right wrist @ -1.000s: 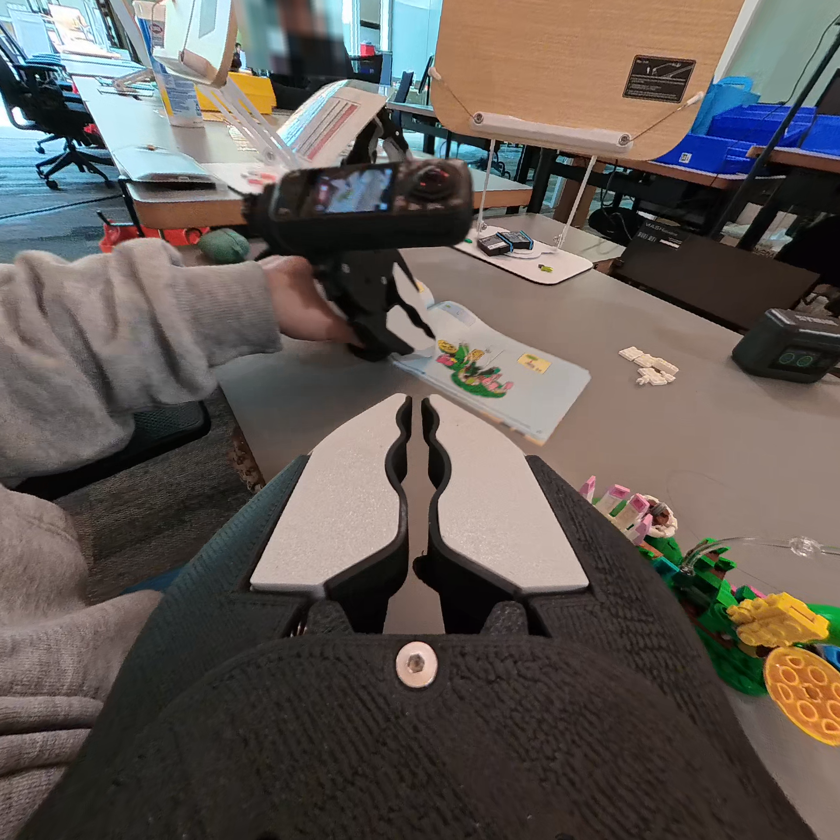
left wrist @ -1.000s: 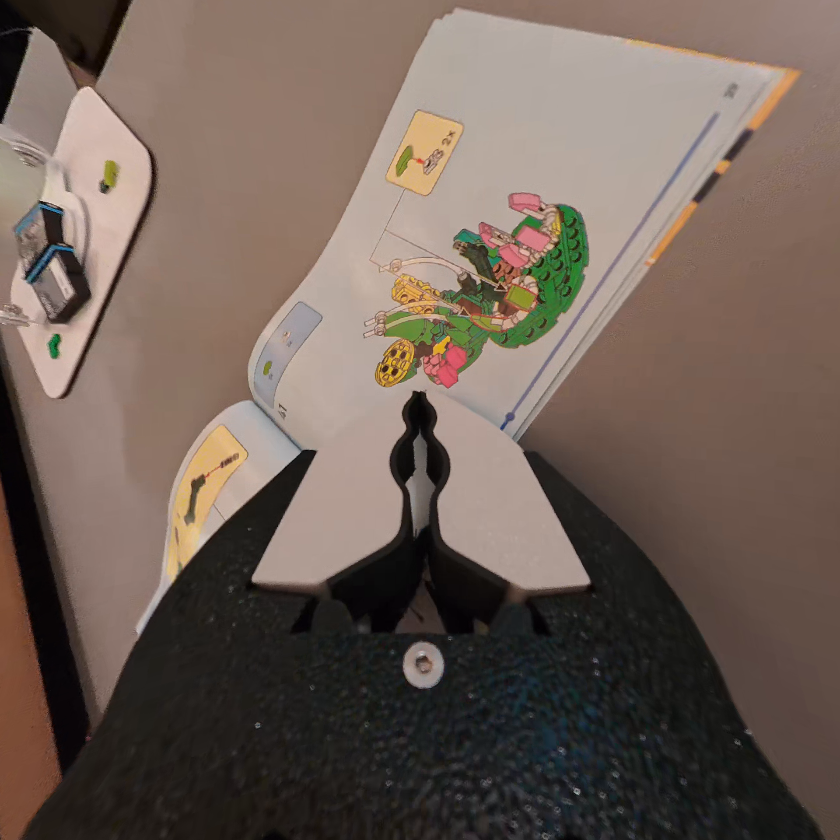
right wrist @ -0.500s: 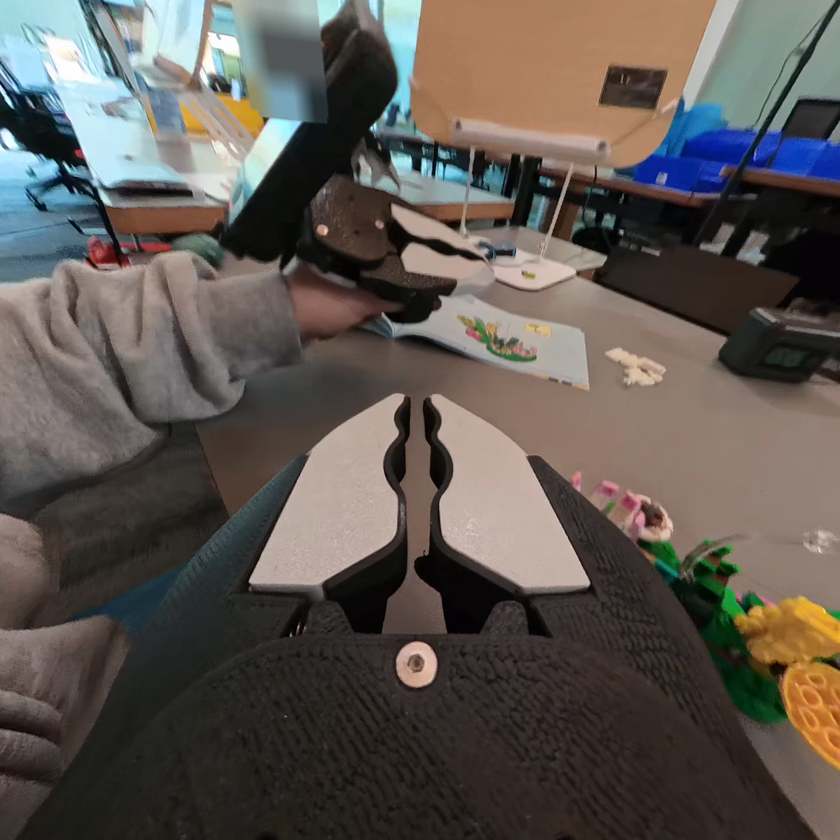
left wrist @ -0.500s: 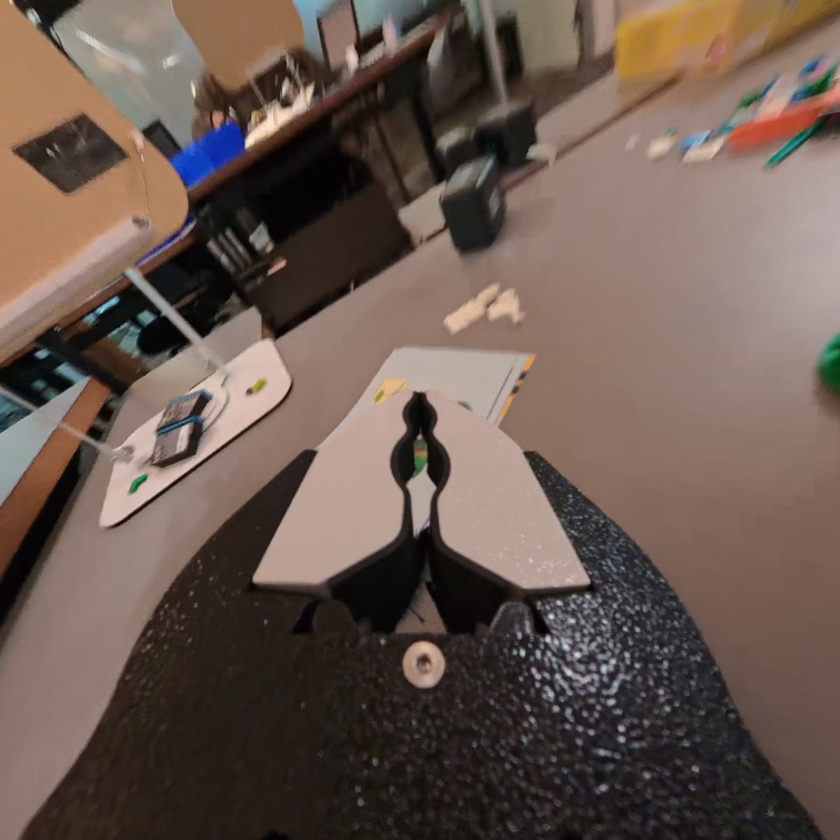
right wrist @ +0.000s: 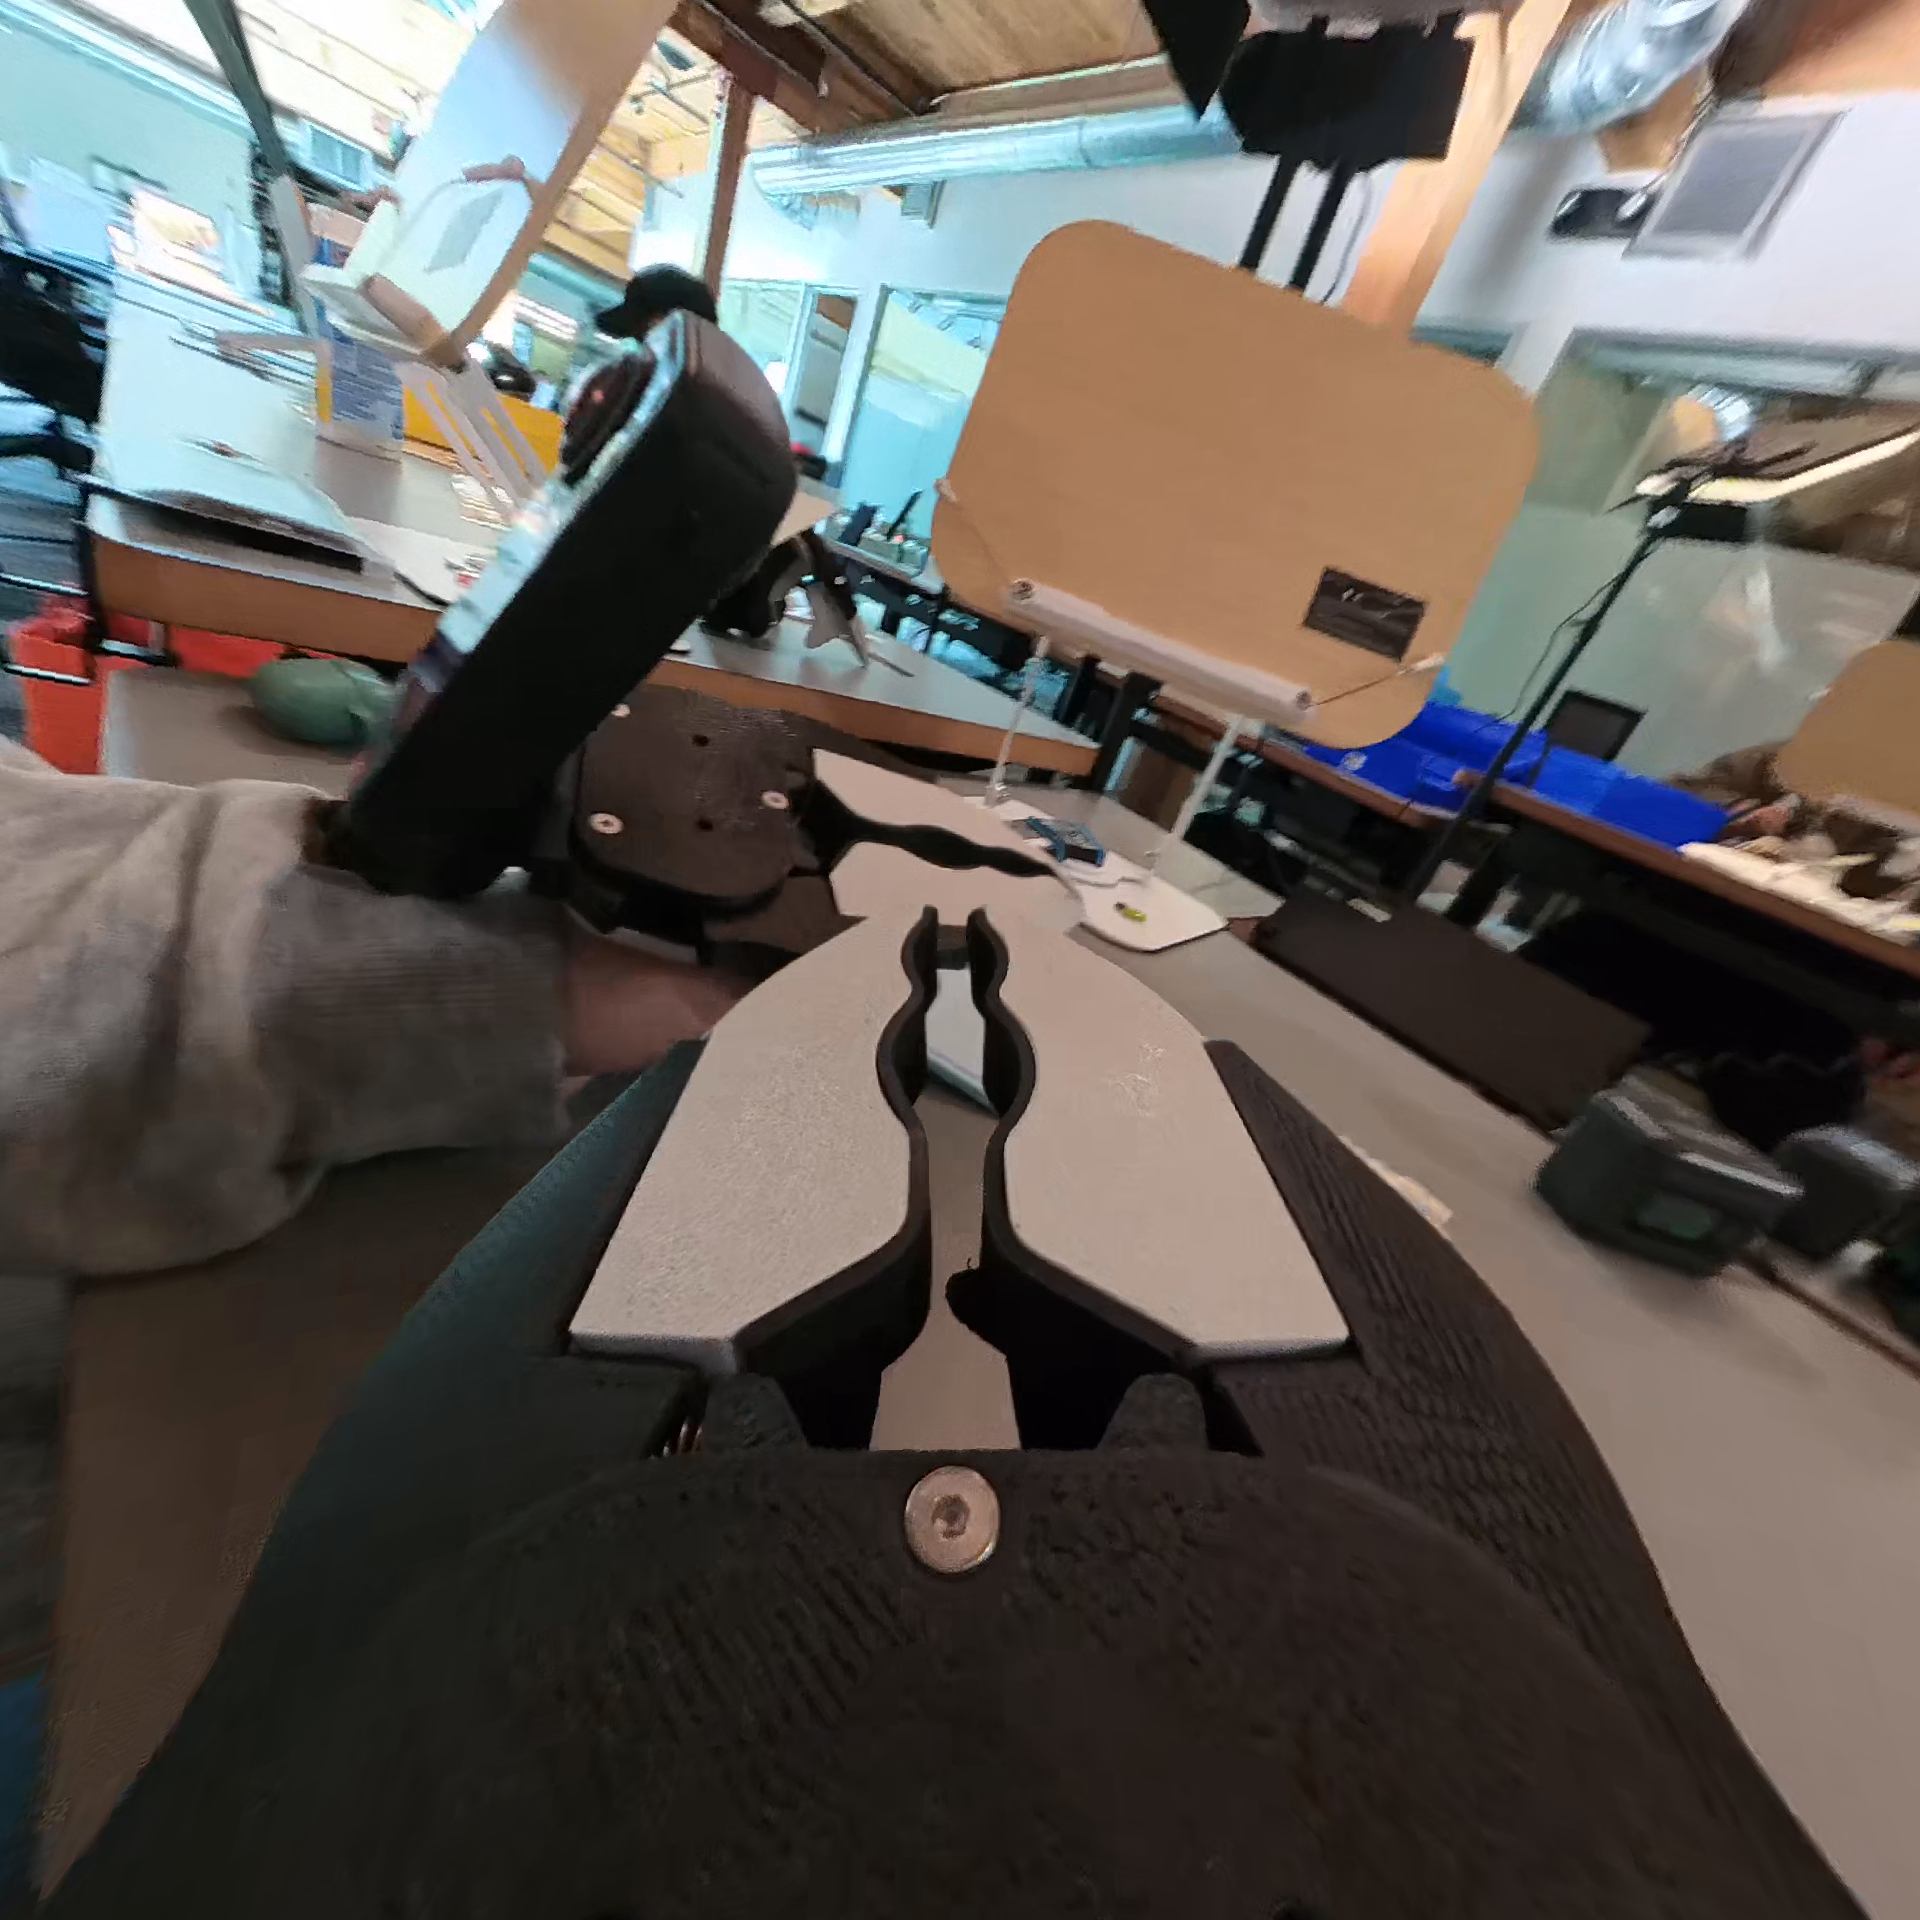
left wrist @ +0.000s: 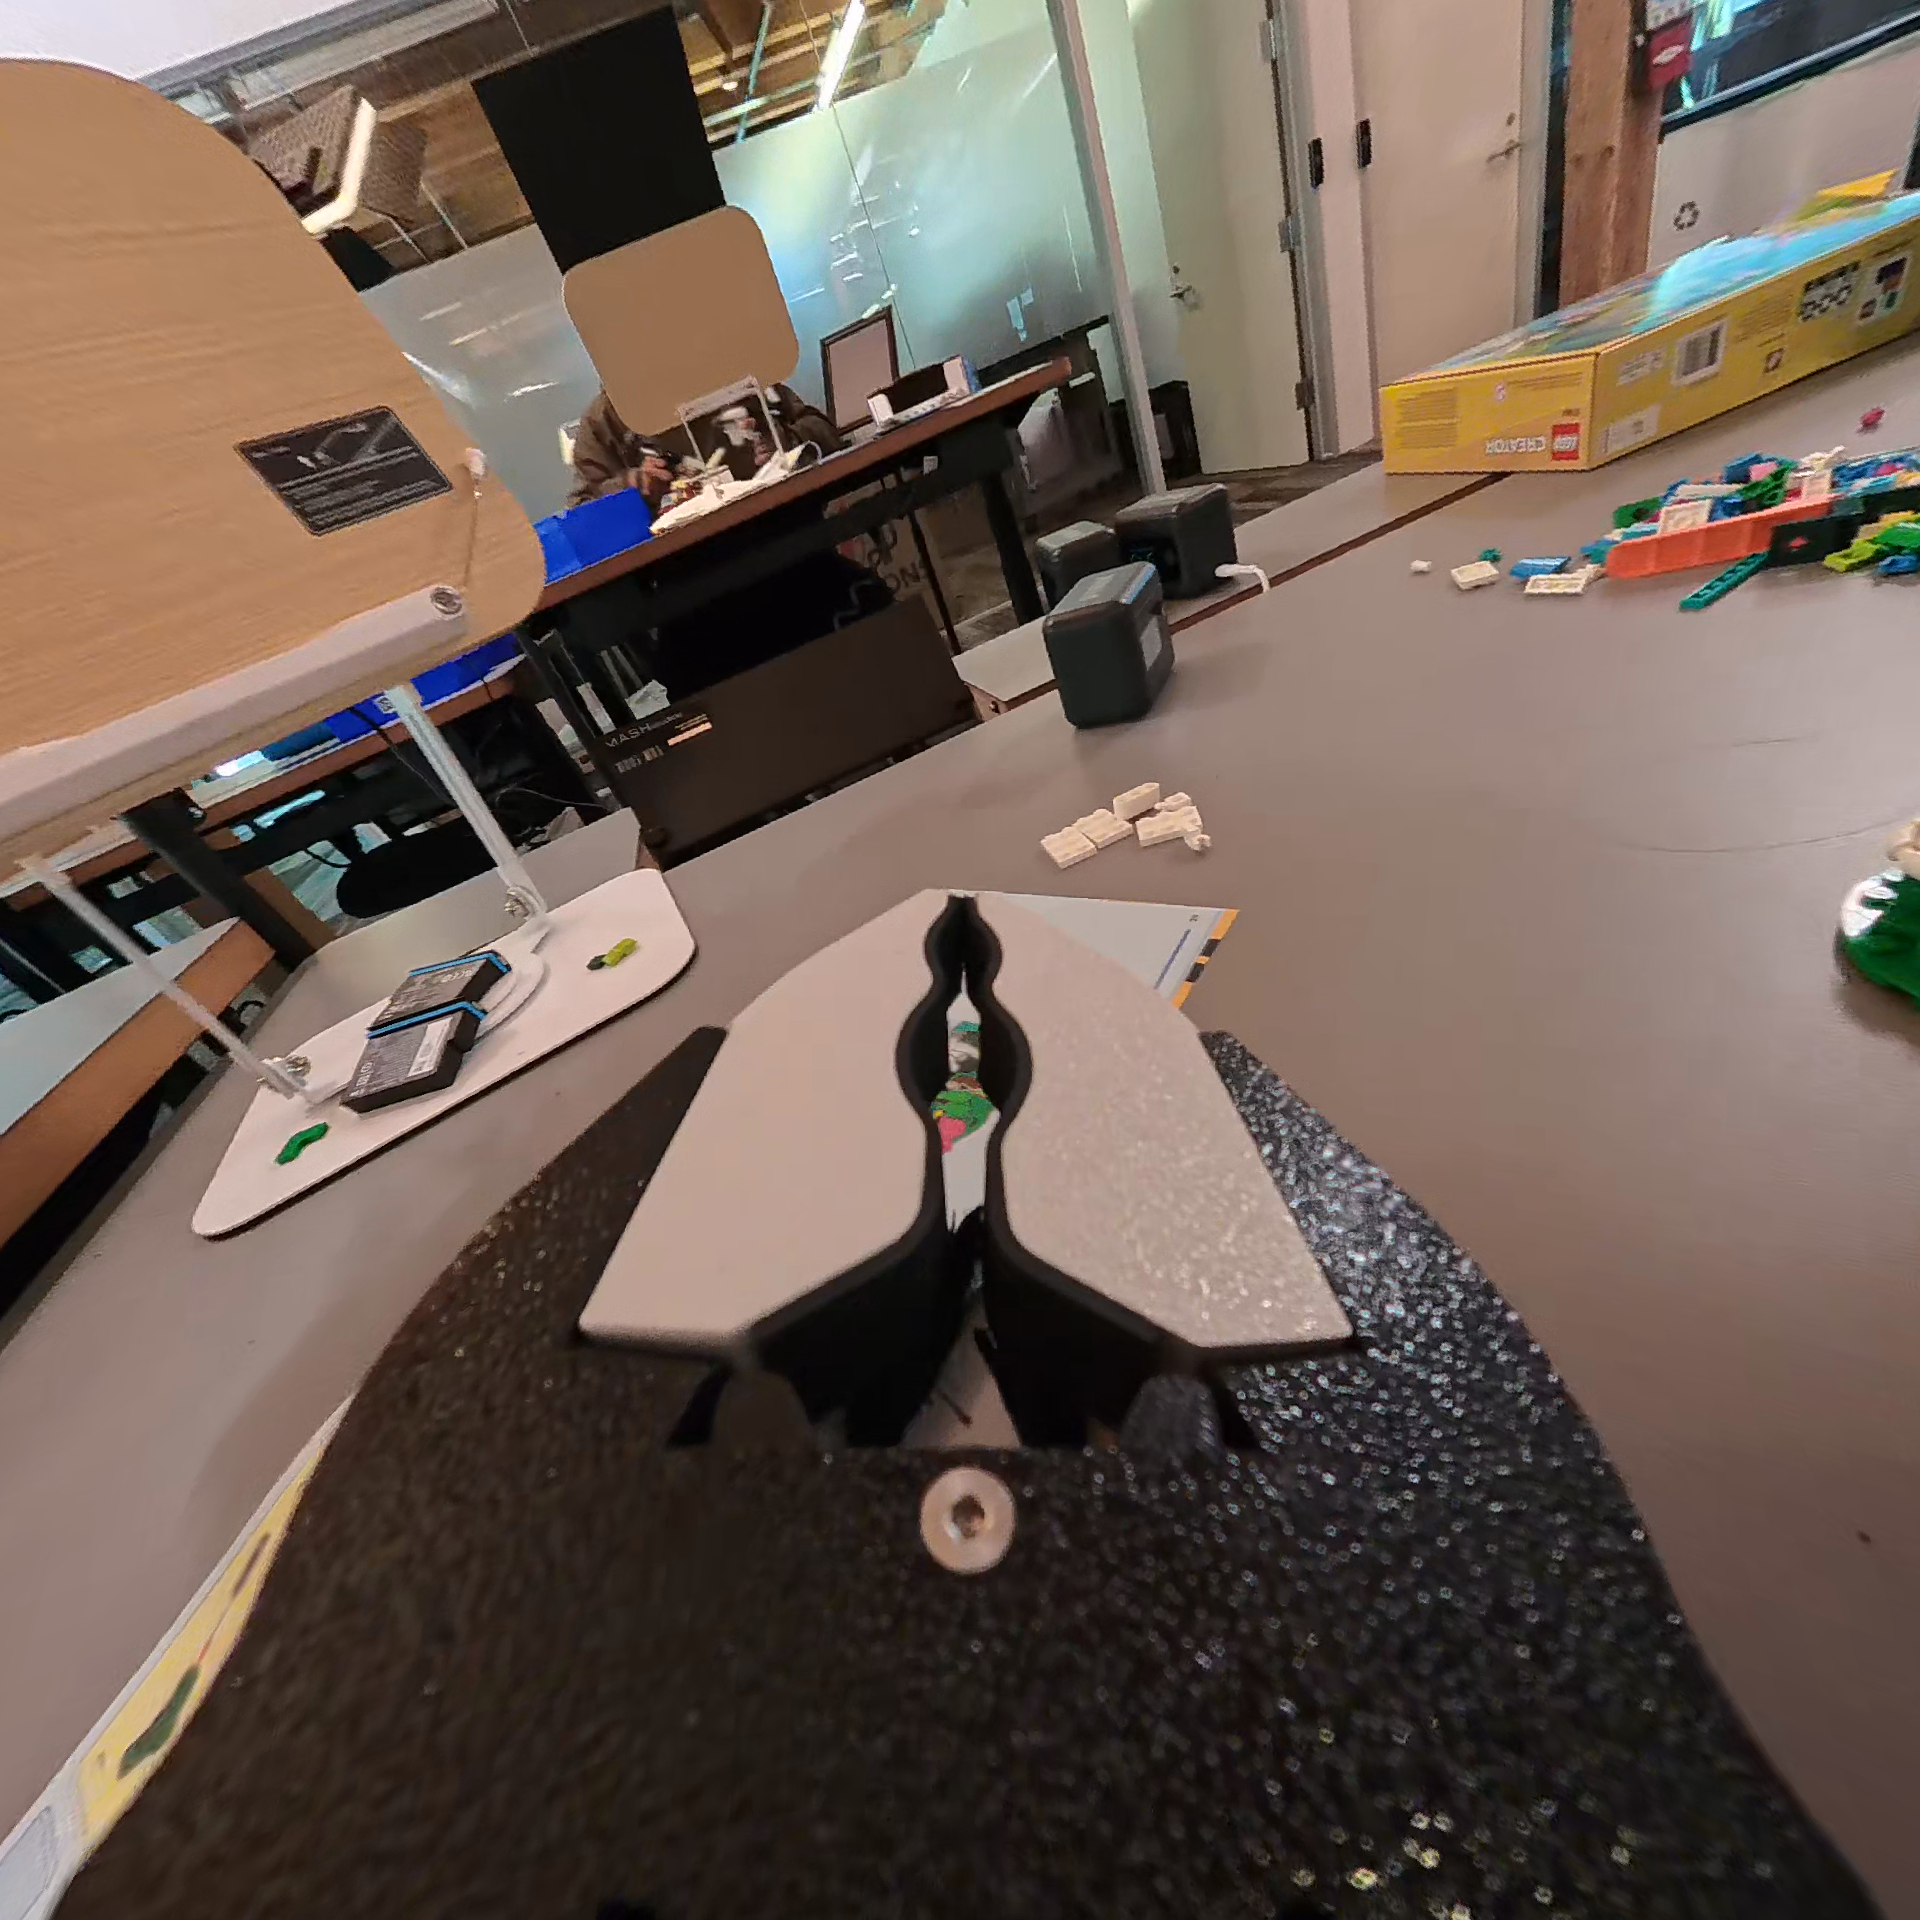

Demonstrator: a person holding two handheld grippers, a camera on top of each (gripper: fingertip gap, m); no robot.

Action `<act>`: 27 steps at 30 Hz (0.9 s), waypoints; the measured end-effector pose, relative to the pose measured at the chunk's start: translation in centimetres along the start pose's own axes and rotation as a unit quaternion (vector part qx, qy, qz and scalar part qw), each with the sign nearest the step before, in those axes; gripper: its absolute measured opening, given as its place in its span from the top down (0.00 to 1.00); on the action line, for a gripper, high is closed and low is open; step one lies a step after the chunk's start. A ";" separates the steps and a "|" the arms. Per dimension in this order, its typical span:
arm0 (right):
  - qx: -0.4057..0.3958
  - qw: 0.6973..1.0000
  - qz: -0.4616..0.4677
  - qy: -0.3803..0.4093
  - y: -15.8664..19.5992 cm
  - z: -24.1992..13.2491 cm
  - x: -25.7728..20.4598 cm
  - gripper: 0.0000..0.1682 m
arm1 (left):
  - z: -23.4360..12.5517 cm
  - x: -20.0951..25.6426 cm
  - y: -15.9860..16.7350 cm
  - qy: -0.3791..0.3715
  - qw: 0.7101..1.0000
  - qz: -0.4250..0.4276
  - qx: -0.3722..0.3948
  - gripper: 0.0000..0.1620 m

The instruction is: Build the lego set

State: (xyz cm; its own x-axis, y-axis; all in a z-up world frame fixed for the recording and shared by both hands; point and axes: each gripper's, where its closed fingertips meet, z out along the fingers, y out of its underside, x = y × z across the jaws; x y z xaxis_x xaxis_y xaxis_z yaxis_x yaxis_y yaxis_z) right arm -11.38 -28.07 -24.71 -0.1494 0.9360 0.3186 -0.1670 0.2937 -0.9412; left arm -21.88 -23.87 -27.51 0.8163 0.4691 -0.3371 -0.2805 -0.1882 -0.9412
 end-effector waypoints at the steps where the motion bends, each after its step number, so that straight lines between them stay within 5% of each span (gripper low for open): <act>1: 0.007 1.000 -0.017 0.015 -0.1 0.0 0.3 0.98 | -0.2 -0.1 -0.2 -0.005 1.000 0.002 0.005 1.00; 6: -0.004 0.997 -0.043 0.067 0.7 -0.4 1.6 1.00 | -0.6 0.6 -1.0 0.003 0.999 0.027 0.027 1.00; 27: -0.006 0.998 0.054 0.041 1.1 -0.8 1.8 1.00 | -0.7 2.0 -1.2 0.021 0.996 0.078 0.038 1.00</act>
State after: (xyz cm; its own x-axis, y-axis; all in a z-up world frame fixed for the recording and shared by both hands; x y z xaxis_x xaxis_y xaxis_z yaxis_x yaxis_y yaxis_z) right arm -11.04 -25.91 -25.22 -0.0847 0.9751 0.2050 -0.1422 0.1918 -0.9711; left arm -19.53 -23.30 -27.02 0.7794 0.4023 -0.4803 -0.4427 -0.1890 -0.8765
